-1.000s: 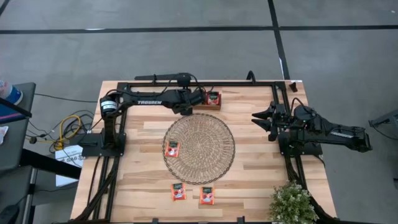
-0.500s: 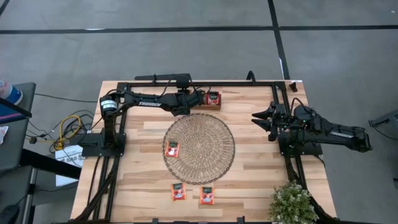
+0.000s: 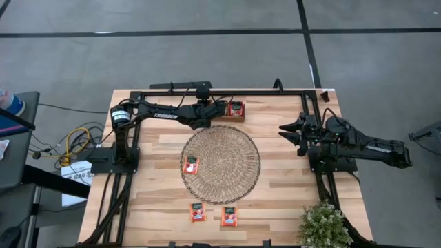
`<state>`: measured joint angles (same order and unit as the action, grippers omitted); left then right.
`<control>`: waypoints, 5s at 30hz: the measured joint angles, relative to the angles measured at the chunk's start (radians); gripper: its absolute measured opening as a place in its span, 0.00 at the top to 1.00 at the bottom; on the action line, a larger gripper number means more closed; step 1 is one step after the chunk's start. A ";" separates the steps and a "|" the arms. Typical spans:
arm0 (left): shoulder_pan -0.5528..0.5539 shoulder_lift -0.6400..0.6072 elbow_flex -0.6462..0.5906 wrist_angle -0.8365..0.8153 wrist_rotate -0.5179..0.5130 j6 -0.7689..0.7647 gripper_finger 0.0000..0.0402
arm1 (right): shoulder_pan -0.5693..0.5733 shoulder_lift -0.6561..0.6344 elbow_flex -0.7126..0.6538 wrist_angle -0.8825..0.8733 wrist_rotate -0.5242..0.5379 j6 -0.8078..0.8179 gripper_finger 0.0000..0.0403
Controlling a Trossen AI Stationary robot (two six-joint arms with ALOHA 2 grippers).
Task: Pick & Place Tea
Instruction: Put the orange tea bag into the left section of the wooden organizer
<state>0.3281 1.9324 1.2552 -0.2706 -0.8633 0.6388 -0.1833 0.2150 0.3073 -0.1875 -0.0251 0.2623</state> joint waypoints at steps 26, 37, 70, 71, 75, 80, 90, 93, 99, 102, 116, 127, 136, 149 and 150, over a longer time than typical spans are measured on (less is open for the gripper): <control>0.000 0.000 0.000 -0.055 0.071 -0.070 1.00 | 0.000 0.000 0.000 0.000 -0.001 0.002 0.68; 0.000 0.000 0.000 -0.060 0.083 -0.081 0.96 | 0.000 0.000 0.000 0.000 -0.001 0.002 0.68; -0.013 -0.148 0.000 0.107 -0.263 0.084 0.63 | 0.000 0.000 0.000 0.001 -0.005 0.019 0.68; -0.025 -0.181 0.000 0.091 -0.283 0.050 0.63 | 0.000 0.000 0.000 0.001 -0.005 0.019 0.68; -0.100 -0.341 0.001 -0.059 -0.294 -0.125 0.63 | 0.000 0.000 0.000 0.000 -0.005 0.018 0.68; -0.232 -0.528 0.001 -0.343 -0.119 -0.442 0.63 | 0.000 0.000 0.000 0.000 -0.005 0.018 0.68; -0.344 -0.684 0.001 -0.720 0.589 -1.096 0.63 | 0.000 0.000 0.000 0.001 -0.005 0.027 0.68; -0.349 -0.665 0.001 -0.773 0.662 -1.118 0.63 | 0.000 0.000 0.000 0.000 -0.005 0.028 0.68; -0.364 -0.573 0.001 -0.767 0.763 -1.004 0.63 | 0.000 0.000 0.000 0.000 -0.005 0.028 0.68; -0.370 -0.506 0.001 -0.767 0.808 -0.916 0.63 | 0.000 0.000 0.000 0.000 -0.005 0.027 0.68; -0.369 -0.183 0.001 -0.737 0.802 -0.593 0.63 | 0.000 0.000 0.000 -0.021 -0.005 0.026 0.68; -0.310 -0.162 -0.130 -0.562 0.788 -0.538 0.63 | 0.000 0.000 0.000 -0.029 -0.052 0.026 0.68; -0.295 -0.162 -0.153 -0.530 0.840 -0.504 0.63 | 0.000 0.000 0.000 -0.029 -0.054 0.027 0.68; -0.256 -0.162 -0.153 -0.515 0.893 -0.470 0.63 | 0.000 0.000 0.000 -0.029 -0.054 0.027 0.68; -0.251 -0.162 -0.153 -0.515 0.893 -0.470 0.63 | 0.000 0.000 0.000 -0.029 -0.054 0.027 0.68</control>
<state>0.0767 1.7702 1.1023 -0.7860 0.0299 0.1686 -0.1830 0.2150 0.3077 -0.2165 -0.0792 0.2890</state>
